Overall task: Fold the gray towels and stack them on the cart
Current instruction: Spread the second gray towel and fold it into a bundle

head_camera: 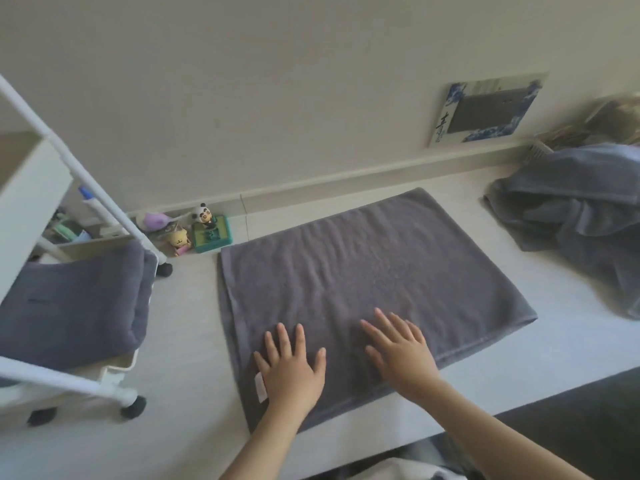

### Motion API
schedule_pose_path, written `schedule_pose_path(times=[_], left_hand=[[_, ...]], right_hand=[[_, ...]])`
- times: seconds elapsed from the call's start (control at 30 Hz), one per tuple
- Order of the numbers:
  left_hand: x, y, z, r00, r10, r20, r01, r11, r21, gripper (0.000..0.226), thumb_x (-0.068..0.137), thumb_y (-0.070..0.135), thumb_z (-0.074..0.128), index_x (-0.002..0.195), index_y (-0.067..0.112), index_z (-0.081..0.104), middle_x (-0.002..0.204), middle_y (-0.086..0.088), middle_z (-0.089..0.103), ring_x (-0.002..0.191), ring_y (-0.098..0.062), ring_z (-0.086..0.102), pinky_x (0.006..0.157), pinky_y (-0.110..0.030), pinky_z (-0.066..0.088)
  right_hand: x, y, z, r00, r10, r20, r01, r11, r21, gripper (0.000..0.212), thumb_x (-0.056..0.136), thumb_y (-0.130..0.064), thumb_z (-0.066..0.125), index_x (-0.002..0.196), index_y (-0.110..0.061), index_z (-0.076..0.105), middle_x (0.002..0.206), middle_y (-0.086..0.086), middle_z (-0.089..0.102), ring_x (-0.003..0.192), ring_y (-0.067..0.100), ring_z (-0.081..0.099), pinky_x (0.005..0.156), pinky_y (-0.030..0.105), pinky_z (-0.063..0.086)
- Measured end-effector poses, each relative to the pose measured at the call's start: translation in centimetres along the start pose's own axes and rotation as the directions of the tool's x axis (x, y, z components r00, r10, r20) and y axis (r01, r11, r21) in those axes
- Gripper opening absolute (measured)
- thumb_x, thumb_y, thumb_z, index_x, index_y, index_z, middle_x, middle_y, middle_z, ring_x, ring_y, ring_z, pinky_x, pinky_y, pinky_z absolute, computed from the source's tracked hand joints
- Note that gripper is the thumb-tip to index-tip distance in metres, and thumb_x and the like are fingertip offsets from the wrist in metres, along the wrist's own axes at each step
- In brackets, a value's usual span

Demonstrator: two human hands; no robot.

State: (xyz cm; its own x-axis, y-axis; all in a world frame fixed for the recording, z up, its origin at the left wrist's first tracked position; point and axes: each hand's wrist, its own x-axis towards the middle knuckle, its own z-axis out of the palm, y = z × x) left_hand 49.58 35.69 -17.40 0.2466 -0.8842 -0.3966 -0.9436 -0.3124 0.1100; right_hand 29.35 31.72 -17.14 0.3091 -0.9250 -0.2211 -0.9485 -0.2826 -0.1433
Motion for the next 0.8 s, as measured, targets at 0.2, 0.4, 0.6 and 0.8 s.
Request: schedule_pose_path(times=[0.2,0.4,0.6,0.8], left_hand=[[-0.5,3.9,-1.7,0.977,0.212,0.003,-0.212,0.977,0.013,0.103,0.063,0.063,-0.016,0.148,0.024,0.026,0.157,-0.009,0.018,0.14,-0.028,0.02,0.113,-0.046,0.011],[0.7,5.4,-1.3,0.853,0.492,-0.176,-0.519,0.834,-0.185,0.069,0.077,0.052,0.017,0.115,0.025,0.067,0.127,0.001,0.062,0.115,-0.016,0.058,0.101,-0.028,0.03],[2.9,1.7,-0.9,0.826,0.564,-0.016,-0.558,0.813,-0.164,0.072,0.078,0.056,0.011,0.139,0.036,0.042,0.157,0.007,0.018,0.145,-0.008,0.01,0.114,-0.026,0.007],[4.8,-0.5,-3.6,0.832,0.555,0.017,-0.474,0.726,-0.498,0.02,0.09,0.011,0.057,0.091,0.022,0.073,0.142,0.003,0.047,0.13,0.004,0.03,0.103,-0.009,0.021]], right_hand=[[-0.2,5.1,-1.2,0.979,0.199,0.054,-0.19,0.972,-0.136,0.052,0.093,-0.056,-0.001,0.143,-0.051,0.014,0.157,0.0,0.011,0.144,0.027,0.001,0.111,0.049,-0.008],[-0.3,6.2,-3.8,0.935,0.349,-0.061,-0.349,0.937,0.014,0.046,0.094,-0.021,0.042,0.137,-0.035,0.041,0.154,0.008,0.023,0.141,0.035,0.017,0.113,0.05,0.016],[-4.2,-0.2,1.0,0.984,-0.093,-0.151,0.131,0.955,0.265,0.023,0.08,-0.055,0.048,0.082,-0.036,0.061,0.072,-0.016,0.054,0.066,0.008,0.053,0.057,0.013,0.039],[-3.6,-2.9,2.9,0.983,-0.085,-0.164,0.121,0.967,0.224,0.048,0.057,-0.076,0.045,0.093,-0.046,0.052,0.086,-0.017,0.042,0.079,0.007,0.032,0.063,0.017,0.029]])
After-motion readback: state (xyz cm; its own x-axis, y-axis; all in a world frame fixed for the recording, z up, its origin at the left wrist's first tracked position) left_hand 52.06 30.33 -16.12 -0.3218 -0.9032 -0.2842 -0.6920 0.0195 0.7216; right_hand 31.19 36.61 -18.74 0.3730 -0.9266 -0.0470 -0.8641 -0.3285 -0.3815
